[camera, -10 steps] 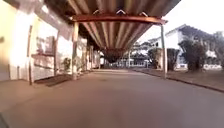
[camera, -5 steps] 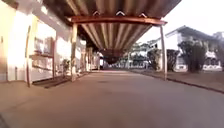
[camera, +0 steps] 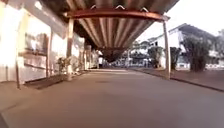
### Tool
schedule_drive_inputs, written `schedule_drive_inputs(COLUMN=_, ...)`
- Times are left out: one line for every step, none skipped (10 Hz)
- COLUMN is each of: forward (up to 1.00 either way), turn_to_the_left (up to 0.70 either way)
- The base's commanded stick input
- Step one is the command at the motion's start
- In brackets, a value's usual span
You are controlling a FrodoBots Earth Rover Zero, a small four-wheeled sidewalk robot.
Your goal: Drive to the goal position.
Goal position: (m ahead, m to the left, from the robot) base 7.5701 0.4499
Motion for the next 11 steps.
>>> schedule_drive_inputs(forward=0.7, turn_to_the_left=0.0)
schedule_drive_inputs(forward=0.7, turn_to_the_left=0.0)
schedule_drive_inputs(forward=0.7, turn_to_the_left=0.0)
schedule_drive_inputs(forward=0.7, turn_to_the_left=0.0)
schedule_drive_inputs(forward=0.7, turn_to_the_left=0.0)
schedule_drive_inputs(forward=0.7, turn_to_the_left=0.0)
schedule_drive_inputs(forward=0.7, turn_to_the_left=0.0)
schedule_drive_inputs(forward=0.7, turn_to_the_left=0.0)
schedule_drive_inputs(forward=0.7, turn_to_the_left=0.0)
schedule_drive_inputs(forward=0.7, turn_to_the_left=0.0)
schedule_drive_inputs(forward=0.7, turn_to_the_left=0.0)
